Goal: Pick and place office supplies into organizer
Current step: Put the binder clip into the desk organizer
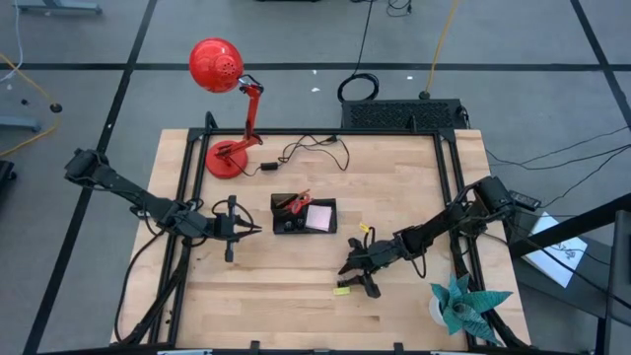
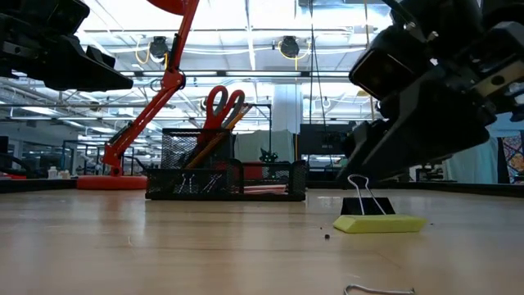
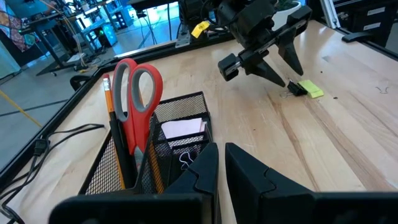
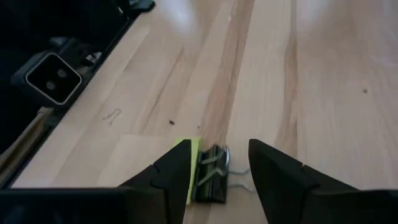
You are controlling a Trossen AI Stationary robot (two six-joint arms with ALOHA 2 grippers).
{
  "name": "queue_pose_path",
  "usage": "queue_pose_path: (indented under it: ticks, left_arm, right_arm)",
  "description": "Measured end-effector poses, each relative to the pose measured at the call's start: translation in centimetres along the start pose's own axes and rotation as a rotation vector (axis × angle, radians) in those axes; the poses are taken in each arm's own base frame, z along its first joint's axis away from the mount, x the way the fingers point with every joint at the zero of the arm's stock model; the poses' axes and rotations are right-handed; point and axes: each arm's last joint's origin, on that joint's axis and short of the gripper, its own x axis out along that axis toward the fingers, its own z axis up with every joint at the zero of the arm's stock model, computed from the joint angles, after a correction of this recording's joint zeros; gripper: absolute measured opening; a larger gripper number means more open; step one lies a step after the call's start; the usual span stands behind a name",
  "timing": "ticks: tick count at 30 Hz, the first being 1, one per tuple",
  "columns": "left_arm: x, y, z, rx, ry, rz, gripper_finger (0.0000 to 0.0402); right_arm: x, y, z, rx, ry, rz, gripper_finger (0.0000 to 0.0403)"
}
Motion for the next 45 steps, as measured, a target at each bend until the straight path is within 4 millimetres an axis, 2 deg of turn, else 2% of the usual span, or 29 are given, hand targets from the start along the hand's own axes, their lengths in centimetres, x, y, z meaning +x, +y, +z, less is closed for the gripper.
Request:
queue_pose_path:
  ticks: [9,19,25,33,38,41,45]
  left_arm:
    - [0.0,0.0,0.0,0.000,0.001,0.000,0.0037]
    - [0.0,0.0,0.0,0.000,0.002,-0.001,0.0037]
    - [0.0,0.0,0.0,0.001,0.003,-0.001,0.0037]
    - [0.0,0.0,0.0,0.001,0.004,-0.001,0.0037]
    - [0.0,0.0,-0.1,0.002,0.007,-0.001,0.0037]
    - [0.0,0.0,-0.1,0.002,0.008,-0.001,0.0037]
    - [0.0,0.0,-0.2,0.006,0.015,-0.001,0.0037]
  right_arm:
    - [0.1,-0.1,-0.2,0.010,0.046,-0.018,0.0148]
    - [0.1,-0.1,0.0,0.006,0.013,-0.052,0.0129]
    - [0.1,0.1,-0.2,-0.004,0.023,-0.053,0.0096]
    - [0.1,0.0,-0.3,-0.024,0.035,-0.057,0.0014]
    - [0.1,0.0,-0.1,-0.067,0.020,-0.054,0.0009]
    - [0.0,-0.2,0.9,-0.110,-0.013,-0.059,0.0005]
    - [0.2,-0.6,4.1,-0.198,-0.116,-0.075,0.0003]
